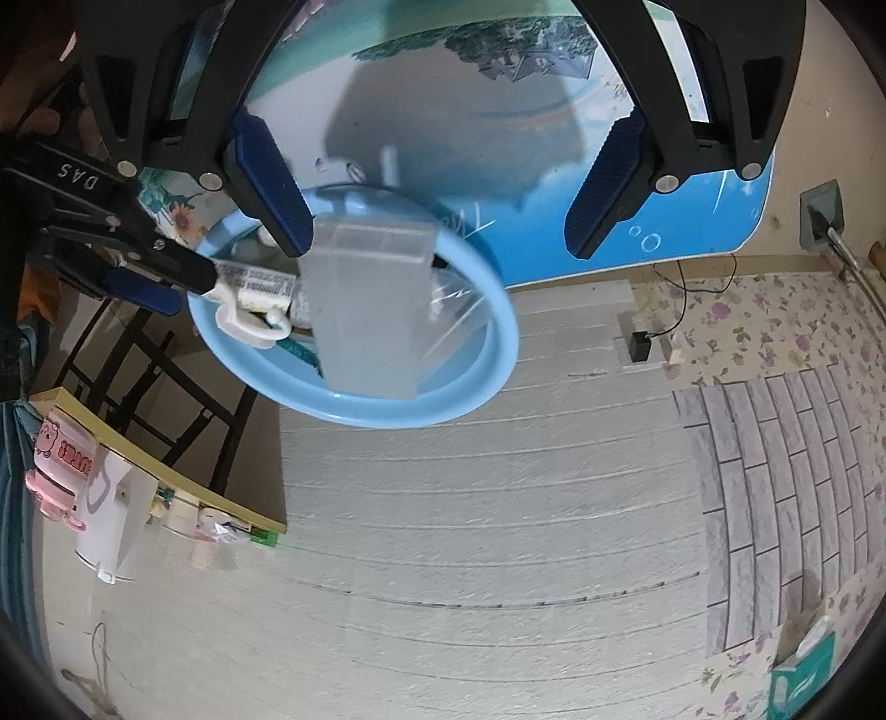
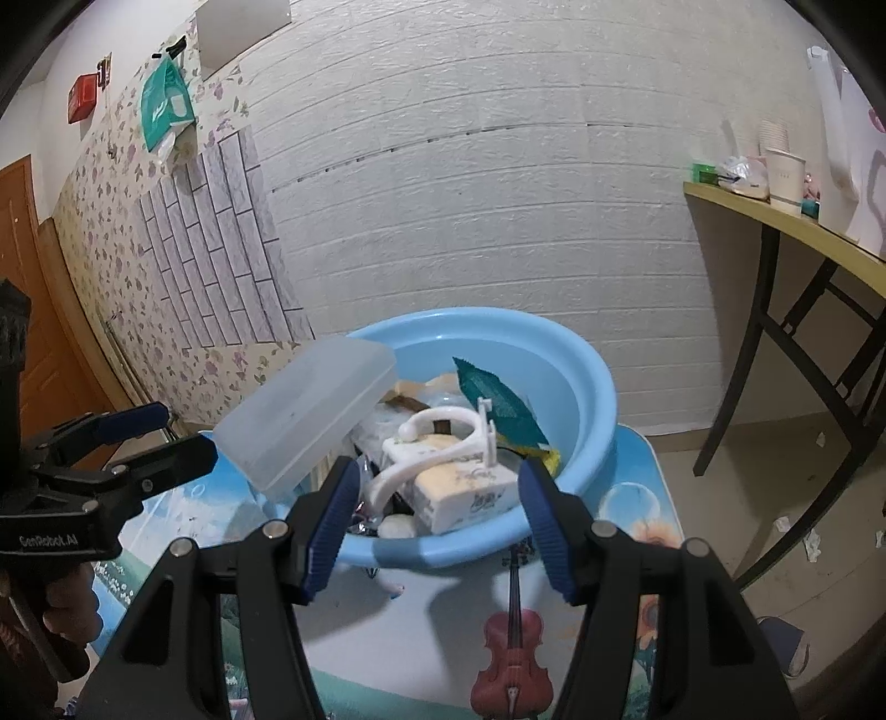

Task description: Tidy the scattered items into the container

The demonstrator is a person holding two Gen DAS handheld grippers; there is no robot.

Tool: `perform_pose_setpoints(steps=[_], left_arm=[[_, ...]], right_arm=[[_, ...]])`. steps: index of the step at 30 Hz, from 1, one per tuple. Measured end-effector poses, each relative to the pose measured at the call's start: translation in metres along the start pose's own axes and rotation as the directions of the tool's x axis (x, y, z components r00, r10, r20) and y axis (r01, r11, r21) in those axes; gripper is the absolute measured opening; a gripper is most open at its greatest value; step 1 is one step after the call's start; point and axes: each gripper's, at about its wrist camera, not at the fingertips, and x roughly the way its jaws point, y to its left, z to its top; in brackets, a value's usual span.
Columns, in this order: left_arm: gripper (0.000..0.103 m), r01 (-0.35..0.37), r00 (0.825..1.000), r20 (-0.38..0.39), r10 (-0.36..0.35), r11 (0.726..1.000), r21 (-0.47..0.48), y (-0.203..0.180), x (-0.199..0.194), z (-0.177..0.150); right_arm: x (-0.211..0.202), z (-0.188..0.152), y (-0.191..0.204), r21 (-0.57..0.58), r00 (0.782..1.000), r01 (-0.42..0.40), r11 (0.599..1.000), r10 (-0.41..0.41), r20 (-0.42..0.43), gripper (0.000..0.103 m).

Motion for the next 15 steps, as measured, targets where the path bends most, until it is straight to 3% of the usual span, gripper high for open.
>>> perform_pose_setpoints(steps=[15], left_arm=[[0.093, -0.032, 0.999, -0.040, 0.031, 0.999, -0.008, 0.013, 0.023, -0.004]], right_arm=[[0.006, -0.004, -0.008, 0.011, 1.000, 0.021, 1.000, -0.021, -0.023, 0.060]])
